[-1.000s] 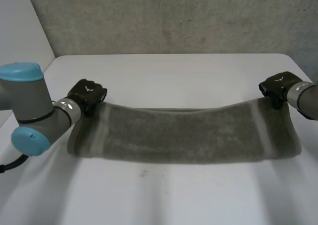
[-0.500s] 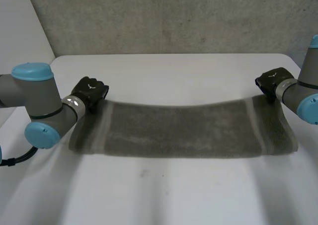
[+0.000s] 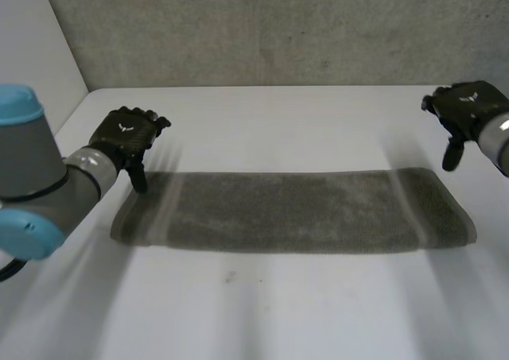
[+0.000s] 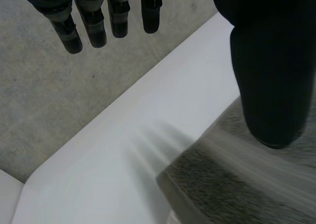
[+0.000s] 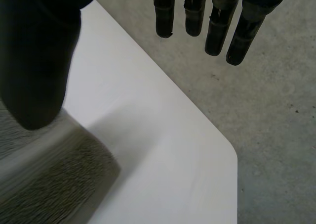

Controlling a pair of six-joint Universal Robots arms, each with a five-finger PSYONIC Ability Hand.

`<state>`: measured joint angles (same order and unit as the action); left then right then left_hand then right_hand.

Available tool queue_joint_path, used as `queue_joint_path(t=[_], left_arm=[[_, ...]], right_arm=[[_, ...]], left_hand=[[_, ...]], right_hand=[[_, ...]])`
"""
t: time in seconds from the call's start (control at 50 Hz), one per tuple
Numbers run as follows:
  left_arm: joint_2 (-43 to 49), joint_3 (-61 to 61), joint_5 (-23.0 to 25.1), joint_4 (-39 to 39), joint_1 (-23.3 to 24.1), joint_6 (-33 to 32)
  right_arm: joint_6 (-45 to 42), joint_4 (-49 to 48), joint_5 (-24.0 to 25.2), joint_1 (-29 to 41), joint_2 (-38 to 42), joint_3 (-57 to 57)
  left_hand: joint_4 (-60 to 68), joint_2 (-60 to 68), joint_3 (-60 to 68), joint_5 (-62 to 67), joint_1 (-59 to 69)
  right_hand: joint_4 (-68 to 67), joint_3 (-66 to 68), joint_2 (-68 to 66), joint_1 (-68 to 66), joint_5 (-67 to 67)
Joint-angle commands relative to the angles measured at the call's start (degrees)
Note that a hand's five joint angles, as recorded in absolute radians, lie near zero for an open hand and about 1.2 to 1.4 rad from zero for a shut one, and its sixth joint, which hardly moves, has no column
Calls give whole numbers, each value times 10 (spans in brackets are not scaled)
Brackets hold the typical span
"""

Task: Fold the towel.

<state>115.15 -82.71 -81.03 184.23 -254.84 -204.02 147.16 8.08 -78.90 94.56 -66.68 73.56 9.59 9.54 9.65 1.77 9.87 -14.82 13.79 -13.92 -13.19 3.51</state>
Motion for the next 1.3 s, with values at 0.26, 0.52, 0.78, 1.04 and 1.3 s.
queue_joint_path(t=[0.26,0.52,0.78,1.04,1.3], left_arm=[[-96,-148,0,78,40,20],[-96,-152,0,82,50,28],[-103,-156,0,90,50,28],[-106,-156,0,90,49,29],[-121,-154,0,90,44,31]], right_arm=[[-49,-126,161,-127,-126,369],[-54,-222,167,-133,-51,383],[-78,-229,163,-152,-22,363],[-144,-217,45,-247,-13,294],[-81,-103,26,-93,-65,150]], left_hand=[[4,5,4,-18,1],[4,5,4,-18,1],[4,5,4,-18,1],[4,5,4,-18,1],[4,5,4,-18,1]], right_hand=[[-37,47,-46,-53,50],[-196,207,-205,-212,209],[-652,662,-661,-668,665],[-652,662,-661,-668,665],[-652,662,-661,-668,665]])
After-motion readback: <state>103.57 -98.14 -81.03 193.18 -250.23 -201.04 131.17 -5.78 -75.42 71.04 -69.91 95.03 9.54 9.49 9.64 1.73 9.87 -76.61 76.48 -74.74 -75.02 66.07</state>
